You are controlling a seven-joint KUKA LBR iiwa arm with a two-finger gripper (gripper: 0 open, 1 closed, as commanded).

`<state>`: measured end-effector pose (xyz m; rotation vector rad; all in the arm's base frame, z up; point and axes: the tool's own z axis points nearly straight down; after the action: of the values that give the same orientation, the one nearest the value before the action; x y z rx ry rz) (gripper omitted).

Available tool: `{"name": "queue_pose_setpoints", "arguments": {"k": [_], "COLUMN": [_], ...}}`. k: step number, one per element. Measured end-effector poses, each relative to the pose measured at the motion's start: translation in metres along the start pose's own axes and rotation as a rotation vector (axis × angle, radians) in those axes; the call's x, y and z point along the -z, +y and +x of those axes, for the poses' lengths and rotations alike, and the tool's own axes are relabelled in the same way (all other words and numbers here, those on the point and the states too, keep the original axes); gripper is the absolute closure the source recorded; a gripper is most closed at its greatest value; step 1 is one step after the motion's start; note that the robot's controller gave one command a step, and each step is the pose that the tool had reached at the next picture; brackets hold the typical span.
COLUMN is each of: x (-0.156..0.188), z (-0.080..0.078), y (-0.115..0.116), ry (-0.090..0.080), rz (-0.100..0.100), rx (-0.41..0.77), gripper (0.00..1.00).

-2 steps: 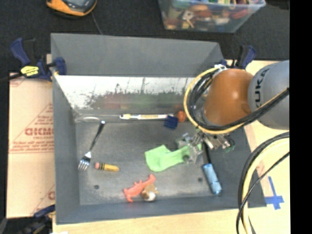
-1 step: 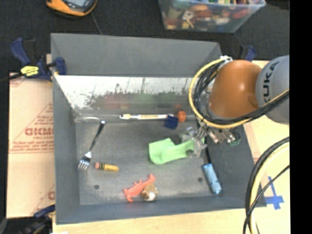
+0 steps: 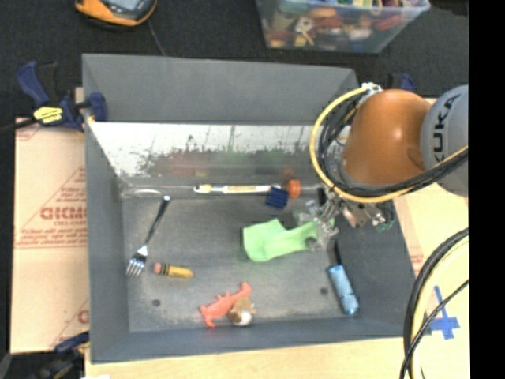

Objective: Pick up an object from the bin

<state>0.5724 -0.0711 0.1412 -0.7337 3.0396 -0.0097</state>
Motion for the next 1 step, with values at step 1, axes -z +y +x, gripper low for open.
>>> {"name": "queue_pose_setpoints", "arguments": {"k": [1], "x": [0.0067], "z": [-0.0003], "y": [-0.0006], "ry": [-0.002], "rz": [0.001], "rx": [-0.001], "gripper": [1.0]}}
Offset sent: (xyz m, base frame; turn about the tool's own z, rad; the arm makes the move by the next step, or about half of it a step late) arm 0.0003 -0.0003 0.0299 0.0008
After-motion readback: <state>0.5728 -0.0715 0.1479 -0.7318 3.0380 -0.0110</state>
